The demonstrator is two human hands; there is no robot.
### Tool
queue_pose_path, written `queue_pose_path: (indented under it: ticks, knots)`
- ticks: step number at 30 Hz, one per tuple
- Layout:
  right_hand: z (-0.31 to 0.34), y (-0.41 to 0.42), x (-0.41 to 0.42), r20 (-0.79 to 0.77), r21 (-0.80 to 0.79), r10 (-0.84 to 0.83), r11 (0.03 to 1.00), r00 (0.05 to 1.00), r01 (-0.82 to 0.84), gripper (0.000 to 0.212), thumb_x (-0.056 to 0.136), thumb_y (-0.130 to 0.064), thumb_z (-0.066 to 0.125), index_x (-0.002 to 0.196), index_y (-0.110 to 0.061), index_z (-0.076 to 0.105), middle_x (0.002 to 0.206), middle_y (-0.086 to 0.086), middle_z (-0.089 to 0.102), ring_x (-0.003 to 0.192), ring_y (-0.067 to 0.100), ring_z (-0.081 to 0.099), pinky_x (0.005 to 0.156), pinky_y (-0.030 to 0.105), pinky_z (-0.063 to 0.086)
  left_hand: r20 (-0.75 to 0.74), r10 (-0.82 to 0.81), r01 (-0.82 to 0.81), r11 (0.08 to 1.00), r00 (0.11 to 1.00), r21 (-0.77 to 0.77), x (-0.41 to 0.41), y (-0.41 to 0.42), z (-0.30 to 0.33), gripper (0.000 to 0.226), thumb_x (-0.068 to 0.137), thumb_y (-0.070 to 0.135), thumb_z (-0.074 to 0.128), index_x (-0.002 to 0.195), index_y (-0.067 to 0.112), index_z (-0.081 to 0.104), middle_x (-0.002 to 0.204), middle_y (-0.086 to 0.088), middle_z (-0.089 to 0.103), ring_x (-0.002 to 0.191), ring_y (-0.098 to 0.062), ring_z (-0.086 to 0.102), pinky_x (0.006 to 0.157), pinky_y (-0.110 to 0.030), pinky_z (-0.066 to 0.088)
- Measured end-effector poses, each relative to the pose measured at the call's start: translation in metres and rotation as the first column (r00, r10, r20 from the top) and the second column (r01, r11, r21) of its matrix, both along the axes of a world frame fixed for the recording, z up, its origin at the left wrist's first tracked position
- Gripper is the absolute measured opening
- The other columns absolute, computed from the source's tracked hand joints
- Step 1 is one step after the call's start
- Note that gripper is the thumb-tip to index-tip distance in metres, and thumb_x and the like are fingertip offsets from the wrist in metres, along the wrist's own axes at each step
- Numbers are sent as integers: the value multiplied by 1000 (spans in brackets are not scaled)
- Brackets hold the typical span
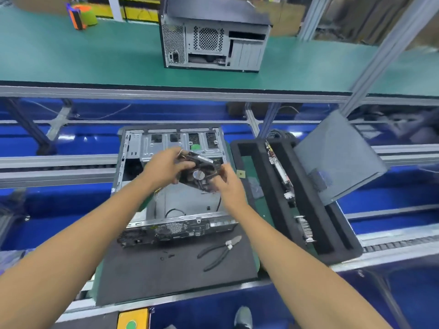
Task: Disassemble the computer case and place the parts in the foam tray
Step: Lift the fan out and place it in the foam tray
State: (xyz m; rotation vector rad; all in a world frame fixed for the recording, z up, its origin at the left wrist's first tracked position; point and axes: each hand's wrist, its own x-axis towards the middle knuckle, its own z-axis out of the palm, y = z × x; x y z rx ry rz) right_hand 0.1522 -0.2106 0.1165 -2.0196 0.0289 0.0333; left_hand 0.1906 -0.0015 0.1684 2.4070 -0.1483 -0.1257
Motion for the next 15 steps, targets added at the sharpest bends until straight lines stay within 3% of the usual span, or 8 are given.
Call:
queue_pose_path:
  ticks: [2,4,6,8,11,15]
  knots:
    - [2,-27,5,76,-155,-14,988,997,26,10,83,-39,51,90,-34,46,77,-10,62,71,16,59,65,40,44,0,-5,4,998,1000,-70,3,-29,12,15,96,34,71,96,23,61,84,0,72,41,-7,61,38,-21,45]
    - [4,-57,11,119,-134,-66,988,991,82,15,85,-32,54,78,-39,42,69,-13,57,59,5,47,59,38,37,-23,-6,3,990,1000,-140,4,-61,21,14,94,32,74,93,25,62,87,2,70,47,-5,63,39,-20,47]
    - [6,-93,15,118,-65,-104,991,988,113,16,83,-30,54,74,-36,43,65,-14,54,56,4,43,58,37,33,-64,-48,35,980,997,-195,6,-94,25,20,92,30,77,102,18,65,89,1,69,50,-7,62,41,-21,49]
    - [4,-132,16,96,22,-123,992,988,122,6,79,-28,53,79,-23,48,67,-7,55,61,10,46,60,35,37,-85,-145,129,978,986,-164,10,-126,21,31,92,31,76,111,9,64,93,2,71,46,-6,60,42,-23,50]
    - [-7,-188,15,46,104,-117,988,992,112,19,78,-19,52,88,-2,53,74,19,51,67,20,45,62,32,40,-169,-238,228,971,956,-77,15,-170,8,34,96,37,70,117,12,60,103,2,67,46,-13,60,45,-27,51]
    - [-26,-260,7,-53,23,-244,969,968,246,18,79,-22,51,82,-6,43,76,29,51,65,24,42,62,40,36,-248,-249,248,968,936,-38,15,-215,-19,30,96,33,72,116,13,64,100,-5,64,45,-6,56,43,-19,46]
